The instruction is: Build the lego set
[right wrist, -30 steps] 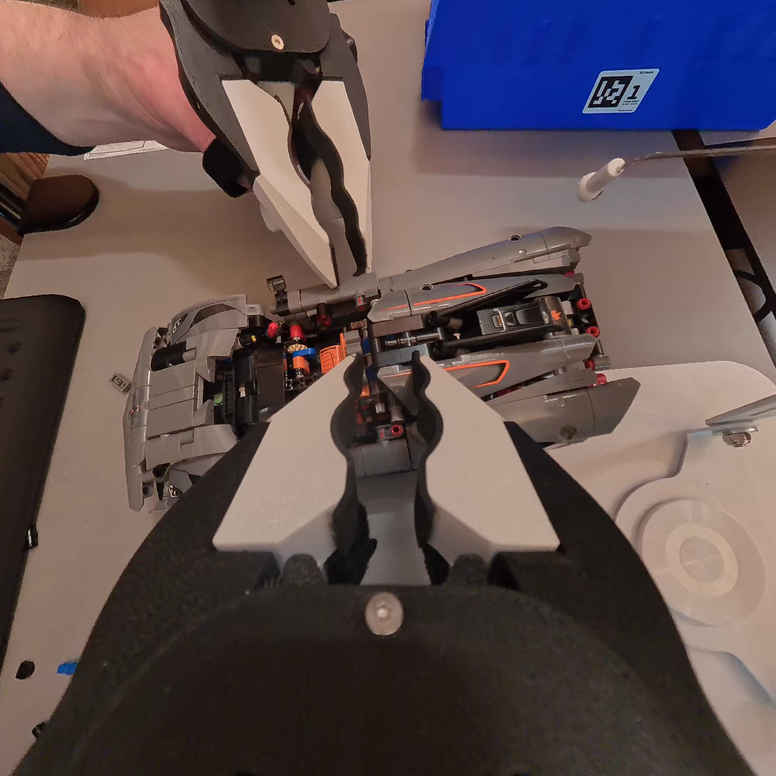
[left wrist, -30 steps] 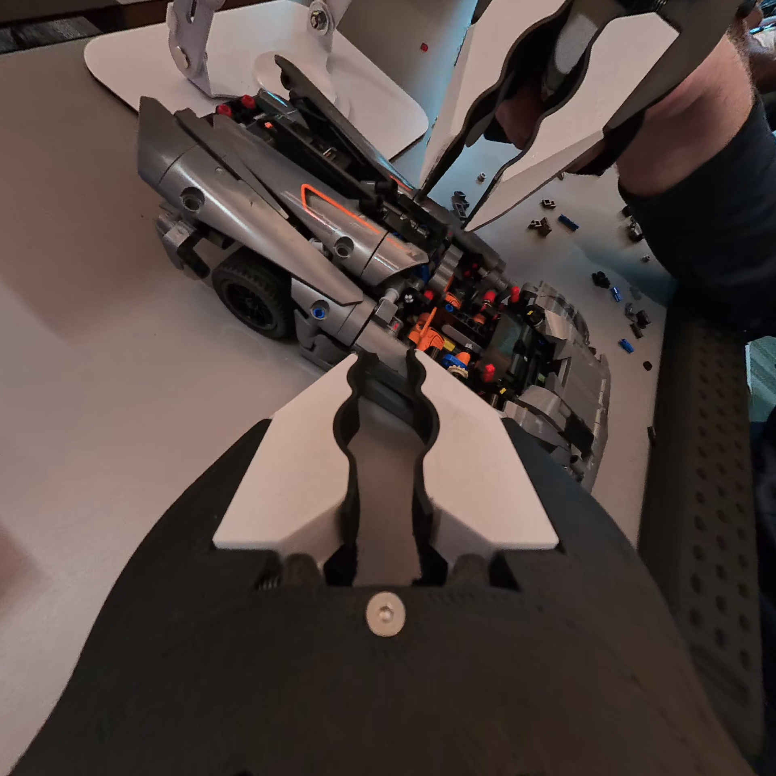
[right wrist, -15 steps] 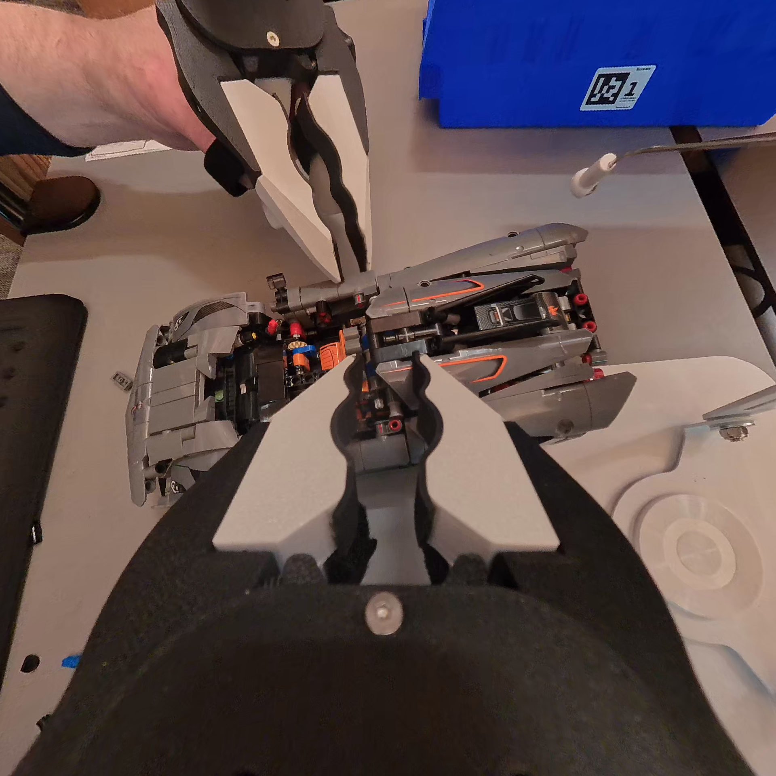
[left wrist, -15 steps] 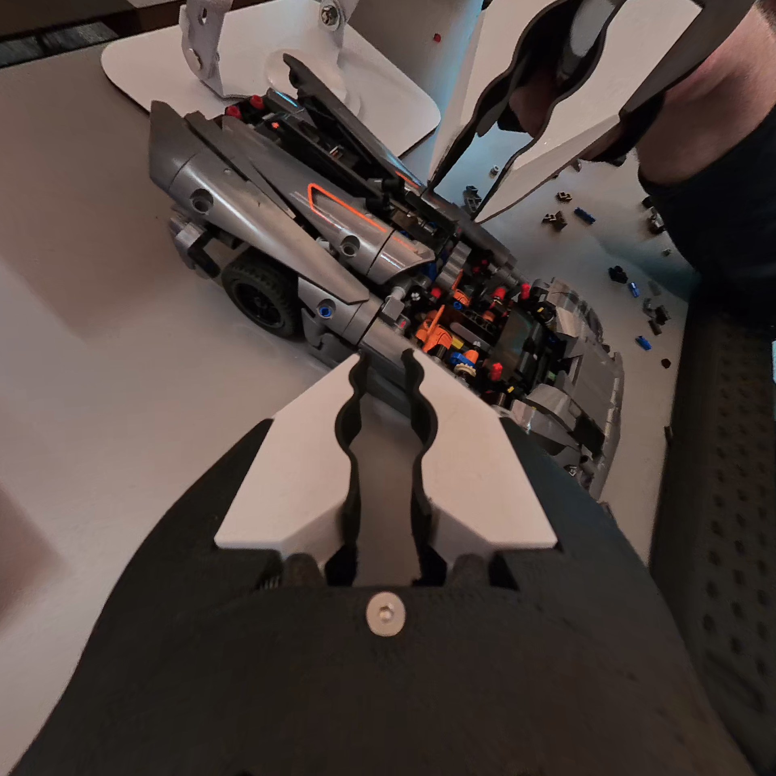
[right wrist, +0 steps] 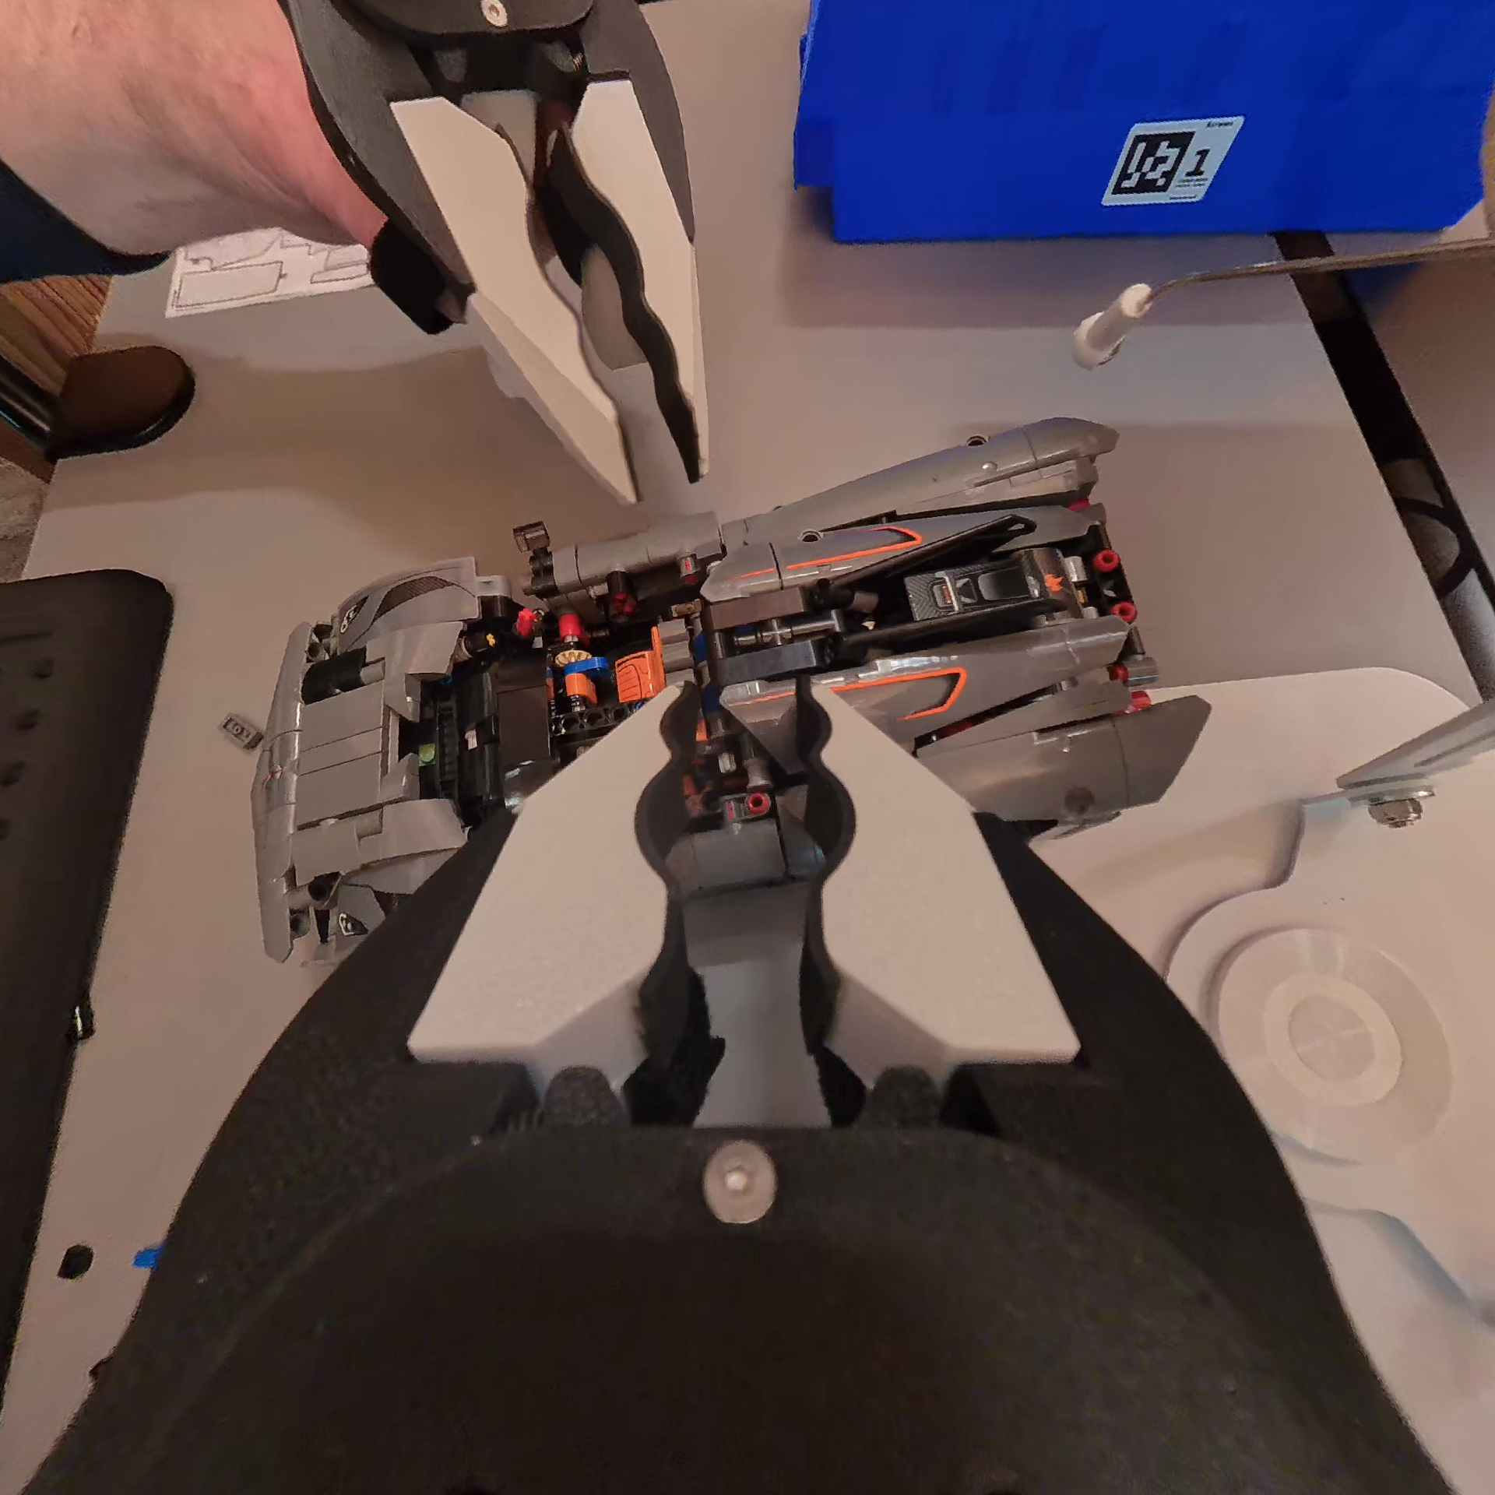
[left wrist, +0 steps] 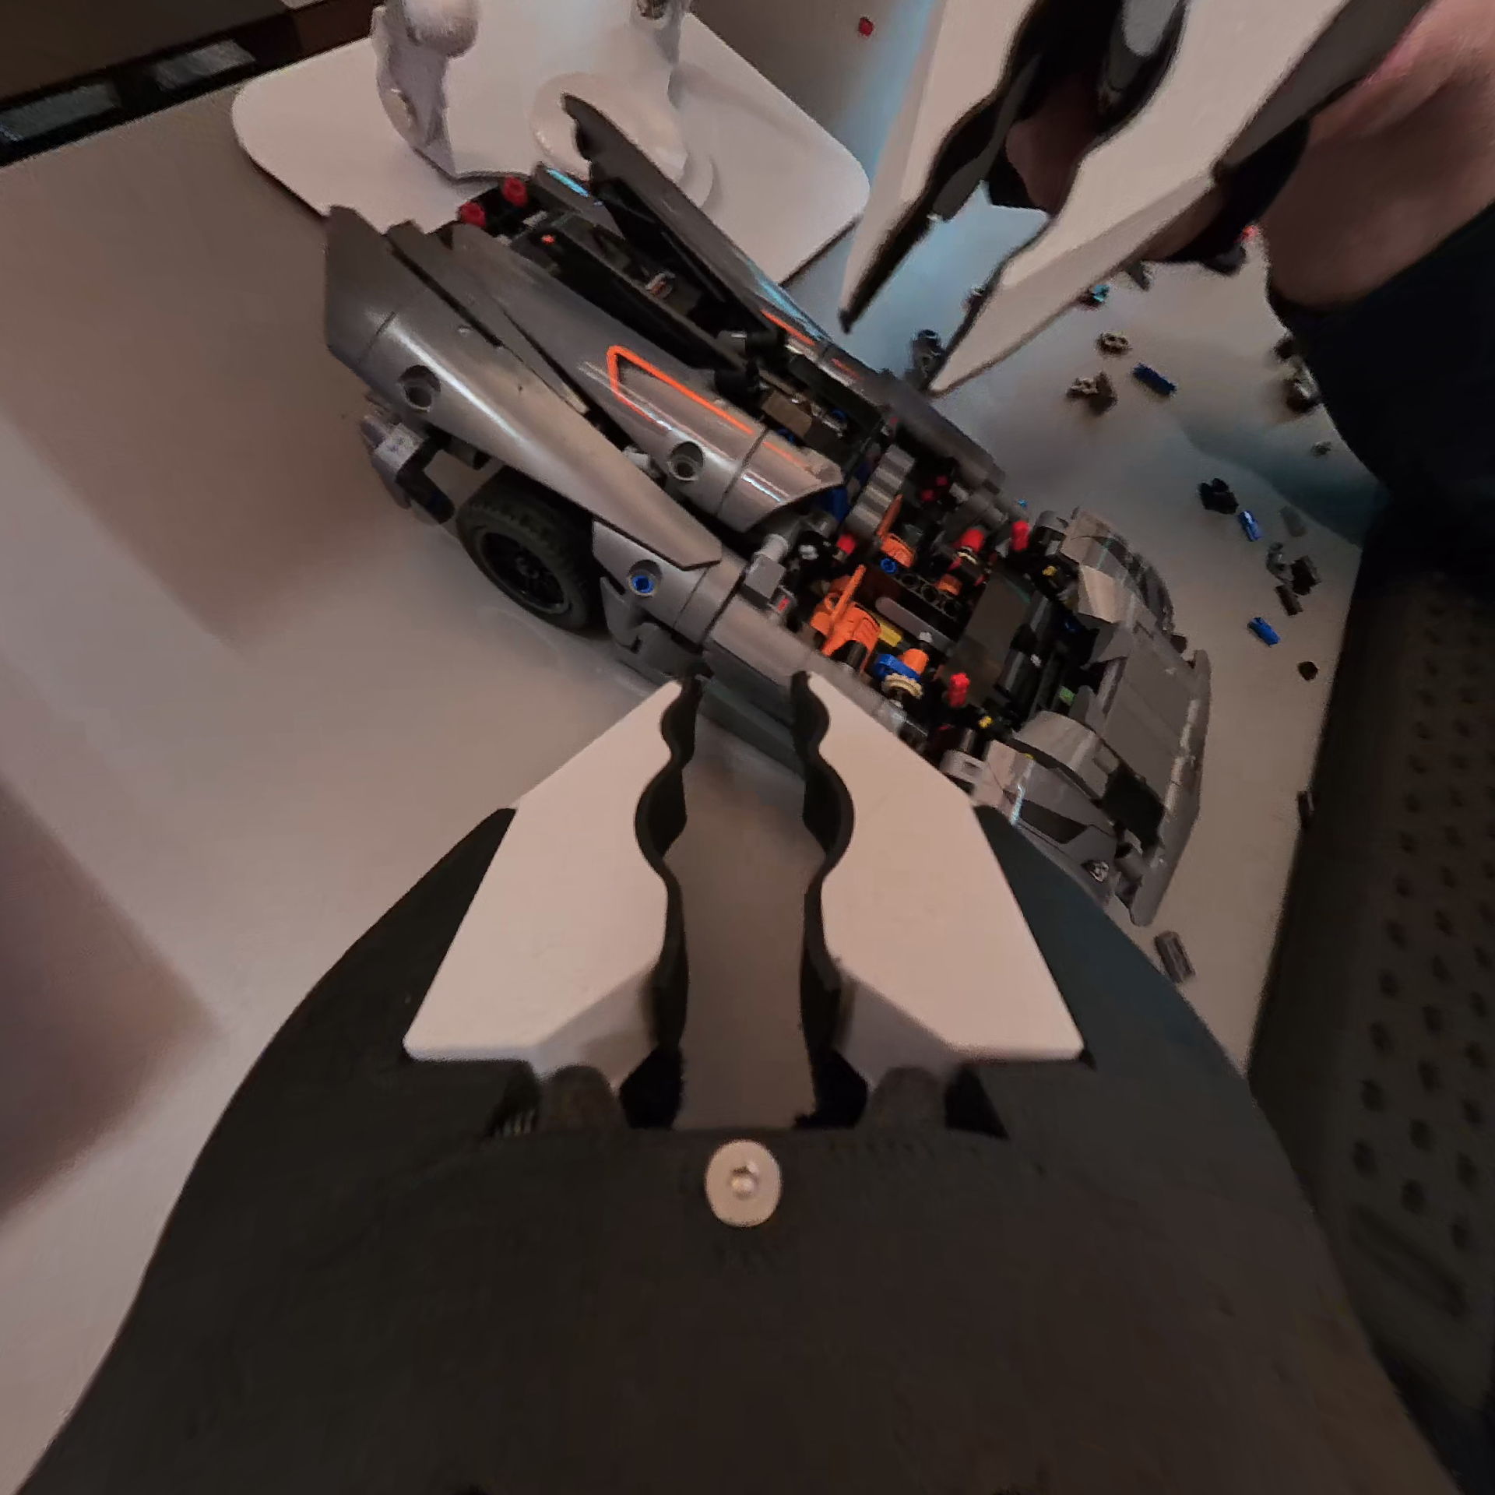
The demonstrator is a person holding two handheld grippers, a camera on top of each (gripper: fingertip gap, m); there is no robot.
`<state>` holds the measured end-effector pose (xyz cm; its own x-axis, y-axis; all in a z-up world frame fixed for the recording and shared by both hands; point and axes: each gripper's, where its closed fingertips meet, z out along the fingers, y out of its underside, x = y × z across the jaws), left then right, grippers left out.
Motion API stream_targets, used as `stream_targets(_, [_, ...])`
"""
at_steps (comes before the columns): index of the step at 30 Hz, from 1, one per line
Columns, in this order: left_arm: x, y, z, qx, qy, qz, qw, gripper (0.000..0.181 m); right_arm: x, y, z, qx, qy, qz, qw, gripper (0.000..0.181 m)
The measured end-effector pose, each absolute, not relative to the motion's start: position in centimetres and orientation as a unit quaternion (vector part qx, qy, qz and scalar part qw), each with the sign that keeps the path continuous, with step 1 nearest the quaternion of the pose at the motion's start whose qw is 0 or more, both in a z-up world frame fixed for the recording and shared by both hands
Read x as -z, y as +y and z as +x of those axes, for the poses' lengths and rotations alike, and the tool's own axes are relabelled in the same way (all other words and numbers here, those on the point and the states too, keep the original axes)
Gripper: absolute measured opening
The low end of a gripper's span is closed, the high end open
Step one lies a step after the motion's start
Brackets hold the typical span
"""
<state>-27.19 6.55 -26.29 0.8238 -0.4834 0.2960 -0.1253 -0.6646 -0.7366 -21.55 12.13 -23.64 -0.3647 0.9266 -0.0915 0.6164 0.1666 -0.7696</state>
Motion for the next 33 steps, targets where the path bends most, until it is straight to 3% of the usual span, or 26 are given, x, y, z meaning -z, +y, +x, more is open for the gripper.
stream_targets(12, [24.3, 5.4, -28.3, 0.224, 0.224, -0.865, 0.39, 0.03, 22.8, 12.2, -21.4, -0.374, -0.735, -0.522, 0.217, 0.023])
stream_targets(18, [21.3, 5.9, -28.2, 0.199, 0.233, -0.85, 0.428, 0.042, 18.8, 12.4, -21.1, -0.358, -0.731, -0.508, 0.28, 0.023])
stream_targets(24, [17.2, 5.7, -27.6, 0.178, 0.257, -0.825, 0.471, 0.022, 14.9, 11.8, -20.0, -0.339, -0.723, -0.504, 0.331, 0.024])
stream_targets(33, [18.8, 5.2, -27.6, 0.143, 0.28, -0.856, 0.41, 0.027, 20.5, 11.0, -18.9, -0.304, -0.711, -0.56, 0.296, 0.027])
